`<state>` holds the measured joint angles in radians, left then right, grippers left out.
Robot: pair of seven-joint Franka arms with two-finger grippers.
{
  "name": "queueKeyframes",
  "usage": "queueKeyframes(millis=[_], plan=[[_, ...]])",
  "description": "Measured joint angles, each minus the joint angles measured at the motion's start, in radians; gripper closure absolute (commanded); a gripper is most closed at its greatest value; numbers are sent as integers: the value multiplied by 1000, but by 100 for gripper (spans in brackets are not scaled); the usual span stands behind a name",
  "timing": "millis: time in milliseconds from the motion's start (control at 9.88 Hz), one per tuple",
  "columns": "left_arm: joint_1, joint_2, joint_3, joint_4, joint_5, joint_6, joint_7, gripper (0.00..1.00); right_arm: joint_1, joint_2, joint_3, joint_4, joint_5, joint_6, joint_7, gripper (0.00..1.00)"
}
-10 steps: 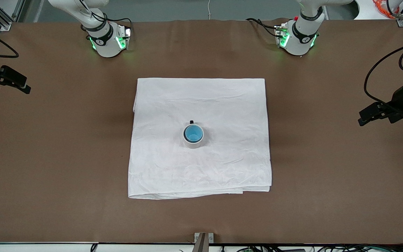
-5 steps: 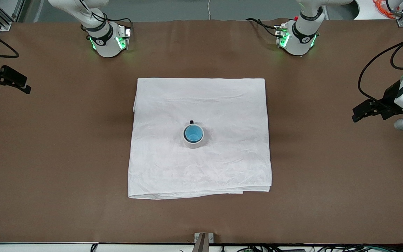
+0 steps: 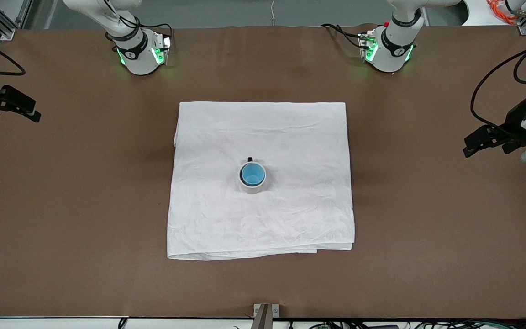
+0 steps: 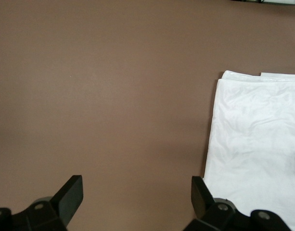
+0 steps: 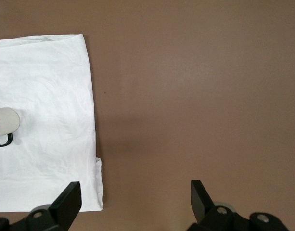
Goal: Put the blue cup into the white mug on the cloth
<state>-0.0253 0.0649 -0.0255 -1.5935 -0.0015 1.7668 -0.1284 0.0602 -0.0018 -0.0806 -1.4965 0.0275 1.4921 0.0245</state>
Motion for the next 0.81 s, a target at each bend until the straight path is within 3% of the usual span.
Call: queueKeyframes(millis=[810], plan=[[0,0,-2,4,0,-44,0,1,4,0,0,0,0,0,1,0]])
